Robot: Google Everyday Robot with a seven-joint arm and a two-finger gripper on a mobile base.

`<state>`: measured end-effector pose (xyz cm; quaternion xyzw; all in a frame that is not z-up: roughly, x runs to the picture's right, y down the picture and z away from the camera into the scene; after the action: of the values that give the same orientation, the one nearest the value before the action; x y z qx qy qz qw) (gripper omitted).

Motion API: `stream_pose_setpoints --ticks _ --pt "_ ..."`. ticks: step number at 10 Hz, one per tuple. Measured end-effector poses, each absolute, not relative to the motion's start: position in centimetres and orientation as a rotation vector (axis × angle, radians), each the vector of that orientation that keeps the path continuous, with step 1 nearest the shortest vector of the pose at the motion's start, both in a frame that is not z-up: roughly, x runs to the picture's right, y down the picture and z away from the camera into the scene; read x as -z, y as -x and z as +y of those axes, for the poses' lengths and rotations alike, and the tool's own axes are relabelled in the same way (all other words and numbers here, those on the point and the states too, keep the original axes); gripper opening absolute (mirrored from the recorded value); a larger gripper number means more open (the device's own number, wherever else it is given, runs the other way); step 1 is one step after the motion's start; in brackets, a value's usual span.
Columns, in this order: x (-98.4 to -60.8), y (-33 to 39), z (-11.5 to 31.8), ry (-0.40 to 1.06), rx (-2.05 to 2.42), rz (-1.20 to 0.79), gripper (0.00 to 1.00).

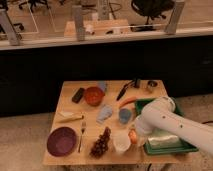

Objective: Place apple in paper cup

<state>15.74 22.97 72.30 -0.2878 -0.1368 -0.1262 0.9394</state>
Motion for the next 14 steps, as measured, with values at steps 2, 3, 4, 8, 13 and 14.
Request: stream_pose_setpoints --ticks 2,3,4,8,13,14 --pt "-72.3 -16.4 22.1 0.575 0.254 -0.259 0.09" --pt "-72.2 -17.4 21.4 0.563 0.231 -0.243 0.09" --pt "-71.8 -18.4 20.6 0.548 0.21 -0.23 0.09" --pt "-69.5 -20.4 17.4 0.491 0.167 -0.235 0.09" --pt "-68.7 -17.8 18.0 0.529 0.165 -0.42 0.09" --pt "-68.5 -16.9 18.2 0.537 0.177 -0.459 0.09"
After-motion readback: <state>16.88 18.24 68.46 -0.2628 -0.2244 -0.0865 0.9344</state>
